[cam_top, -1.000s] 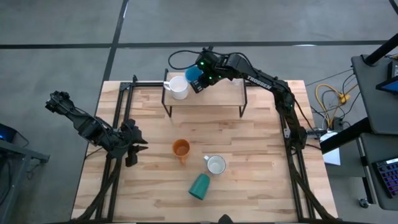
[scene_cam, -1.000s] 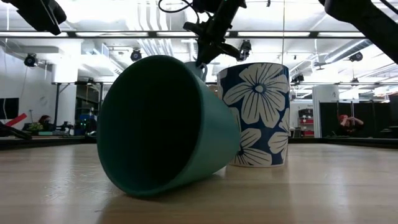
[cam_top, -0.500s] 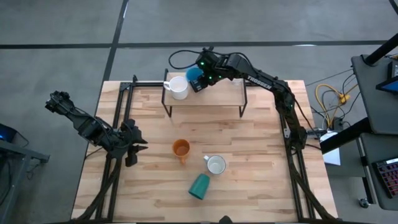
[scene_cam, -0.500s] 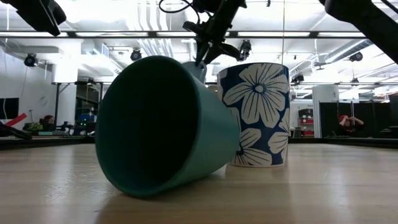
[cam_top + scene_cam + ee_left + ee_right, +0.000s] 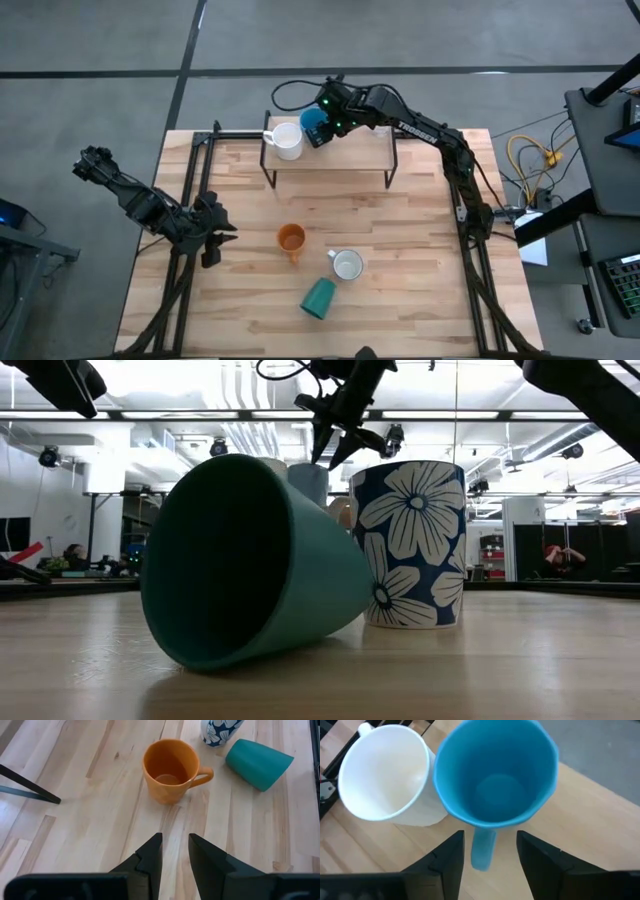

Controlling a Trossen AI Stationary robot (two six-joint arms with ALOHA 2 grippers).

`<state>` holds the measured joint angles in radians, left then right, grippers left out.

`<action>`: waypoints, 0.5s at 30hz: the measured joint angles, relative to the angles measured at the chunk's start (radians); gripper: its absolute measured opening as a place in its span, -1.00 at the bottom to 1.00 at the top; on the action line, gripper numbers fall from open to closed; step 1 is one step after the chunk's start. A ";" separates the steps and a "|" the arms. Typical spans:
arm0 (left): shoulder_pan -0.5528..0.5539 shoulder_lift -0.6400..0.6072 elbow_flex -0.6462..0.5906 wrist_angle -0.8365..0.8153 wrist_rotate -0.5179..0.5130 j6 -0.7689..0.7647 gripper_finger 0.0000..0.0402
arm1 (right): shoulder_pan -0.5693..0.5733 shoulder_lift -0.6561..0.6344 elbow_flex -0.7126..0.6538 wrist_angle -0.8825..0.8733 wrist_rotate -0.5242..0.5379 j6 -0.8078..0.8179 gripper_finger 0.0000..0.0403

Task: Stack small to large cups/mugs on shelf
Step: Put the orange mug on the shelf

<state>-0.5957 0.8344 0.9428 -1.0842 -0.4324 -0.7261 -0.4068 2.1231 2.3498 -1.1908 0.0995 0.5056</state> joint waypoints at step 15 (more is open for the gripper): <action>0.015 0.011 -0.018 0.000 -0.051 -0.125 -0.60 | 0.054 -0.175 0.006 -0.013 0.049 0.033 -0.13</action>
<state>-0.5804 0.8457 0.9245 -1.0842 -0.4837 -0.8508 -0.3529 1.9483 2.3559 -1.2042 0.1481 0.5384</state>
